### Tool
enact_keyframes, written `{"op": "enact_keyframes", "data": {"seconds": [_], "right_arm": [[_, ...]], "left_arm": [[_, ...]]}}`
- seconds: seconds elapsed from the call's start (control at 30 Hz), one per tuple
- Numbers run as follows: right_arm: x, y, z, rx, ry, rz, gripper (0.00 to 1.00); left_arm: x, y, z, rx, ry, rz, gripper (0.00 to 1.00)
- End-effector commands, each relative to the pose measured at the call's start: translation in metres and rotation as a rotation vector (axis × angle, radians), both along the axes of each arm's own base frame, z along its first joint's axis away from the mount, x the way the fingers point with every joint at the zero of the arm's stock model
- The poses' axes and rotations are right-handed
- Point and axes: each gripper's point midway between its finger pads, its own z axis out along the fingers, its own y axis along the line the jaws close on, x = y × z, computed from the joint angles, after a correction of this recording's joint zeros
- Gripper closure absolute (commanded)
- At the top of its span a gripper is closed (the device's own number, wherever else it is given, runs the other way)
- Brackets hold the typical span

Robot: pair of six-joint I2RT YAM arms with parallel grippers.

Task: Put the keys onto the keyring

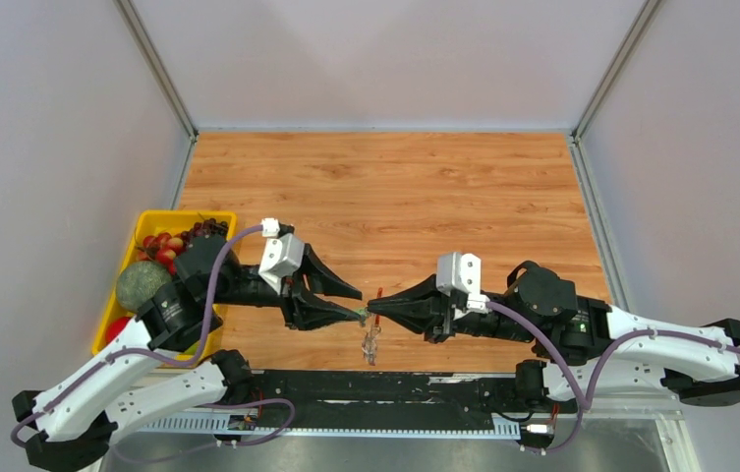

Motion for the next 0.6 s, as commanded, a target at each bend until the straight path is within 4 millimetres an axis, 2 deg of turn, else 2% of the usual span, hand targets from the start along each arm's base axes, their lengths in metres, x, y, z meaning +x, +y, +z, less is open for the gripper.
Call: {"op": "enact_keyframes", "data": {"seconds": [0.0,0.2,0.27,0.57], "right_arm": [[-0.005,-0.008,0.027,0.092,-0.009,0.014,1.00],[-0.004,-0.008,0.025,0.084,-0.012,0.013,1.00],[0.001,-0.010,0.026,0.088,-0.005,-0.019,1.00],[0.001,-0.012,0.034,0.122,-0.012,-0.023,1.00]], "left_arm": [[0.000,0.016,0.043,-0.094,-0.081,0.071,0.52],[-0.010,0.019,0.063,-0.161,-0.095,0.031,0.52],[-0.012,0.017,0.063,-0.169,-0.093,0.017,0.52],[-0.010,0.005,0.057,-0.171,-0.065,-0.024,0.52]]}}
